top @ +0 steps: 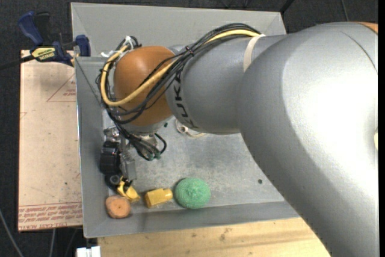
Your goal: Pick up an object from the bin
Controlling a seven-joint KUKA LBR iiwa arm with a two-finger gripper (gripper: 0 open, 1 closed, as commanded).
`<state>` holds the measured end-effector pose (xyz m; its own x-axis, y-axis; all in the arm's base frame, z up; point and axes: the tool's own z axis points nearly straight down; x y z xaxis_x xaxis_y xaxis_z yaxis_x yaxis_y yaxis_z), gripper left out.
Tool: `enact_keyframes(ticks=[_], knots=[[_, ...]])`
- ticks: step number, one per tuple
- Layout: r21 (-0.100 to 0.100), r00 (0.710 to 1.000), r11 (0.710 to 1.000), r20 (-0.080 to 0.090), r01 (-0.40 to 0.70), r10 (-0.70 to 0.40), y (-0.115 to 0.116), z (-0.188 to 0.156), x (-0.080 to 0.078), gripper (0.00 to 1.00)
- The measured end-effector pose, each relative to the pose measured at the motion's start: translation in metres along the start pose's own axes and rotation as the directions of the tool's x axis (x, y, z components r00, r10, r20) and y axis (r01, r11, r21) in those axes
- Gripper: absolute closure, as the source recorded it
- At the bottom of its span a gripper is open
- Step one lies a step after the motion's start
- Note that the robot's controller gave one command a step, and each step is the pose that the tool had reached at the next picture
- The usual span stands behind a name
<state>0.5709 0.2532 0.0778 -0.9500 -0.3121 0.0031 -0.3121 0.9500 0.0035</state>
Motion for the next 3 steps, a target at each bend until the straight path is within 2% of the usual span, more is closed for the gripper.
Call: enact_keyframes(ticks=[1, 2, 3], knots=[[0.0, 1.0, 1.0, 0.0, 0.0, 0.0, 0.0, 0.0, 0.0, 1.0], [0.003, 1.0, 1.0, 0.0, 0.003, -0.003, -0.001, -0.036, 0.028, 1.0], [0.003, 1.0, 1.0, 0.002, 0.007, -0.007, 0.003, -0.105, 0.028, 1.0]])
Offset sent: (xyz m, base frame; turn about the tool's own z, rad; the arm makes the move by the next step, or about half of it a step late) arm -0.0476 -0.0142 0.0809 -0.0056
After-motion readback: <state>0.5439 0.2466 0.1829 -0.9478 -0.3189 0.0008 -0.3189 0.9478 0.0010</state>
